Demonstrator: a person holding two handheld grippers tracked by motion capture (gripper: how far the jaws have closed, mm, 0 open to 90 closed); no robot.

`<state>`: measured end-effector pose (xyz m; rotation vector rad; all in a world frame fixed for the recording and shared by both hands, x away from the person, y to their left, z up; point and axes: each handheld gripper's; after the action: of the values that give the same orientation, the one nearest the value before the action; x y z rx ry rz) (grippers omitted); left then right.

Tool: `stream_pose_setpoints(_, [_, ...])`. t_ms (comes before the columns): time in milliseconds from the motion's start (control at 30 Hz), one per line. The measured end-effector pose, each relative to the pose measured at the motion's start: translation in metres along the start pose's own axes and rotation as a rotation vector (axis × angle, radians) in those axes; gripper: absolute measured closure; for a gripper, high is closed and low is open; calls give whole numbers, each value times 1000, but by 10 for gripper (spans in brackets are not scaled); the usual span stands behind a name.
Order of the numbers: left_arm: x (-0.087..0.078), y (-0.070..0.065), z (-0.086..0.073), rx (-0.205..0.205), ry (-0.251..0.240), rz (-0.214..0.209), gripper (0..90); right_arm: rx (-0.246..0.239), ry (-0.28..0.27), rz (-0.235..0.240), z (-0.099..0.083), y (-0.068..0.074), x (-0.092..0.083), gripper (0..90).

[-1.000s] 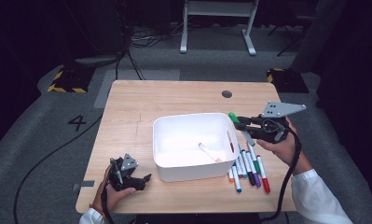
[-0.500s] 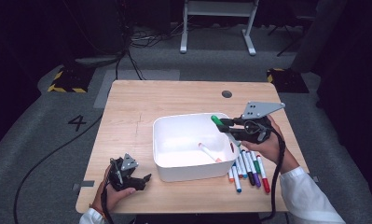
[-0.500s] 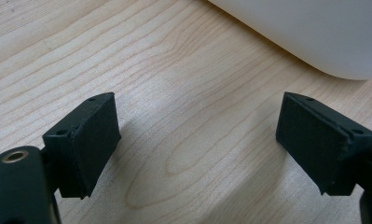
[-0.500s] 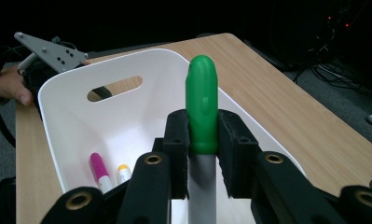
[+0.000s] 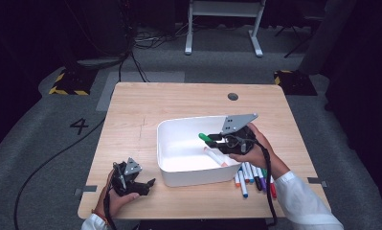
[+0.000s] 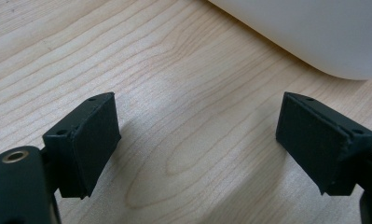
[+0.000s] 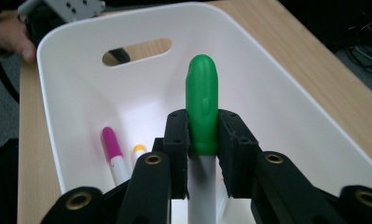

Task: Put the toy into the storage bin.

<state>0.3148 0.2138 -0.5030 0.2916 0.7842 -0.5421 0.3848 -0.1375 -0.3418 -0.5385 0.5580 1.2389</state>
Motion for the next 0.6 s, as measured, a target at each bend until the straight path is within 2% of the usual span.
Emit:
stream_pose_setpoints(67, [0,0,0,0,0,0,136,-5,25,17,-1,3,6,747])
stream_pose_setpoints(233, [0,0,0,0,0,0,136,-67,103,63,-3,12,20,746])
stream_pose_setpoints(367, [0,0,0,2,0,-1,136,-95,146,100,-3,19,22,746])
stream_pose_setpoints(433, [0,0,0,0,0,0,136,-108,180,105,-3,22,24,746])
stream_pose_setpoints(600, [0,0,0,0,0,0,136,-118,202,151,-3,27,26,745])
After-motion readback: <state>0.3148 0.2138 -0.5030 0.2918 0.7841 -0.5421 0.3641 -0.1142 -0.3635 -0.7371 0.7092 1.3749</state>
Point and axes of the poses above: each handheld gripper's, and its own axes: x roughly forward along the jaws, z roughly out of its top, y roughly to its left, and after that the axes turned 6 degrees about z, right-handed
